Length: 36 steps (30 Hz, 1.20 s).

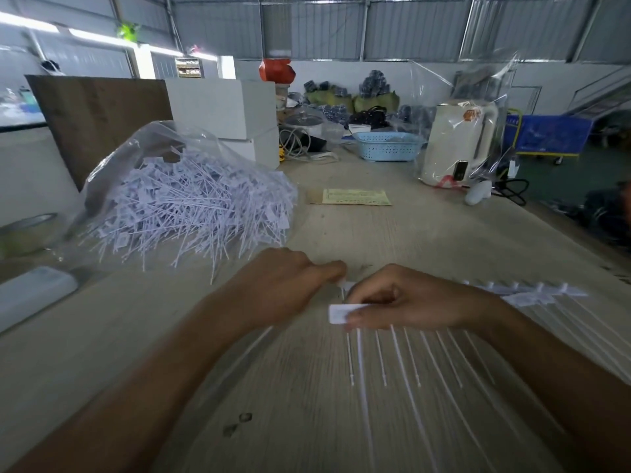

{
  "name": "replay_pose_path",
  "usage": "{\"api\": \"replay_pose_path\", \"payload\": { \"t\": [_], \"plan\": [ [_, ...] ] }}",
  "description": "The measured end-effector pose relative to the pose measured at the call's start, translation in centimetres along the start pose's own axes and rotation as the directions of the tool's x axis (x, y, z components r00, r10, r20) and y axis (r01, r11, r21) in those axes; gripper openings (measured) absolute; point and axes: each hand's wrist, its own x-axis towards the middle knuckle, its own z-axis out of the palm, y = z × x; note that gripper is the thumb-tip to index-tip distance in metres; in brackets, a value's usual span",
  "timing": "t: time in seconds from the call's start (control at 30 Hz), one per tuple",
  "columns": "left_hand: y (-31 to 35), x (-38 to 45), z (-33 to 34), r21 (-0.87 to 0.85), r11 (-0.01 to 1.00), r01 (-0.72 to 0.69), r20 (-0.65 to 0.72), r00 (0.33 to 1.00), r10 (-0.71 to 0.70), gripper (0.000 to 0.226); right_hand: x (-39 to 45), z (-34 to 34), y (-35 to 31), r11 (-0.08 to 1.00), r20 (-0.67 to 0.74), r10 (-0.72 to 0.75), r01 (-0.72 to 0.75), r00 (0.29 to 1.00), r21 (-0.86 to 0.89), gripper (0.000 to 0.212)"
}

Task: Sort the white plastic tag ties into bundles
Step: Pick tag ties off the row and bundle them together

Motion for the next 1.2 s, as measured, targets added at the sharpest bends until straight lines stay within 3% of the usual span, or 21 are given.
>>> {"api": "replay_pose_path", "payload": {
  "t": [0.03, 0.1, 0.17, 0.23, 0.3, 0.33, 0.43, 0.57, 0.63, 0.83, 0.9, 0.97, 1.03, 1.13, 1.2],
  "plan": [
    [-0.8, -0.2, 0.2, 0.056, 0.998, 0.029, -0.007, 1.000, -0.029, 0.028, -0.5, -0.4, 0.0, 1.000, 0.033, 0.003, -0.004, 0.999, 0.025, 0.015],
    [-1.9, -0.6, 0.4, -0.218, 0.965, 0.148, -0.031, 0.987, -0.159, 0.013, -0.9, -0.6, -0.1, 1.000, -0.040, -0.013, 0.013, 0.999, 0.017, 0.018],
    [-0.9, 0.0, 0.5, -0.565, 0.807, 0.173, -0.061, 0.966, -0.250, 0.015, -0.5, -0.1, -0.1, 0.999, -0.183, -0.026, 0.019, 0.983, -0.036, 0.018],
    [1.0, 1.0, 0.6, -0.753, 0.630, 0.190, 0.003, 0.959, -0.285, 0.030, 0.2, 0.5, -0.1, 0.999, -0.241, -0.002, 0.011, 0.971, 0.033, 0.009],
    [3.0, 1.6, 0.6, -0.868, 0.423, 0.259, 0.134, 0.944, -0.303, 0.040, 0.8, 1.1, 0.0, 0.992, -0.254, 0.038, -0.007, 0.966, 0.124, 0.027],
    [3.5, 1.8, 0.6, -0.868, 0.402, 0.290, 0.172, 0.936, -0.306, 0.042, 0.9, 1.2, 0.1, 0.990, -0.270, 0.047, -0.009, 0.962, 0.141, 0.032],
    [3.1, 1.8, 0.8, -0.780, 0.560, 0.280, 0.127, 0.947, -0.297, 0.041, 0.6, 1.1, 0.0, 0.988, -0.237, 0.074, -0.038, 0.969, 0.150, 0.036],
    [2.1, 1.5, 0.7, -0.776, 0.579, 0.250, 0.033, 0.933, -0.359, 0.046, -0.2, -0.2, 0.1, 0.984, -0.200, 0.143, -0.161, 0.969, -0.074, 0.019],
    [2.6, 1.4, 1.0, -0.774, 0.569, 0.279, 0.059, 0.926, -0.374, 0.048, -0.2, 0.0, 0.1, 0.980, -0.192, 0.120, -0.147, 0.974, -0.133, 0.018],
    [3.6, 1.9, 0.9, -0.810, 0.364, 0.460, 0.245, 0.829, -0.503, 0.059, -0.5, 0.3, -0.5, 0.988, -0.271, 0.007, -0.048, 0.962, -0.146, 0.010],
    [3.4, 1.9, 0.4, -0.783, 0.260, 0.565, 0.407, 0.782, -0.472, 0.053, -0.5, 0.7, -1.1, 0.968, -0.279, -0.075, 0.003, 0.957, -0.252, 0.011],
    [3.1, 1.7, -0.2, -0.750, 0.150, 0.644, 0.568, 0.744, -0.351, 0.047, -0.5, 0.9, -1.4, 0.947, -0.262, -0.125, 0.036, 0.957, -0.319, 0.010],
    [2.4, 1.2, -0.8, -0.748, 0.232, 0.621, 0.569, 0.781, -0.255, 0.046, -0.6, 0.6, -1.5, 0.952, -0.222, -0.104, 0.033, 0.969, -0.306, 0.011],
    [2.7, 0.9, -1.2, -0.659, 0.624, 0.420, 0.425, 0.892, -0.151, 0.050, -0.8, 0.2, -1.6, 0.970, -0.088, -0.027, 0.004, 0.996, -0.244, 0.013],
    [2.8, 1.0, -0.5, -0.393, 0.867, 0.308, 0.330, 0.927, -0.180, 0.044, -1.2, -0.3, -1.6, 0.980, 0.003, 0.011, -0.010, 1.000, -0.197, 0.015]
  ]
}}
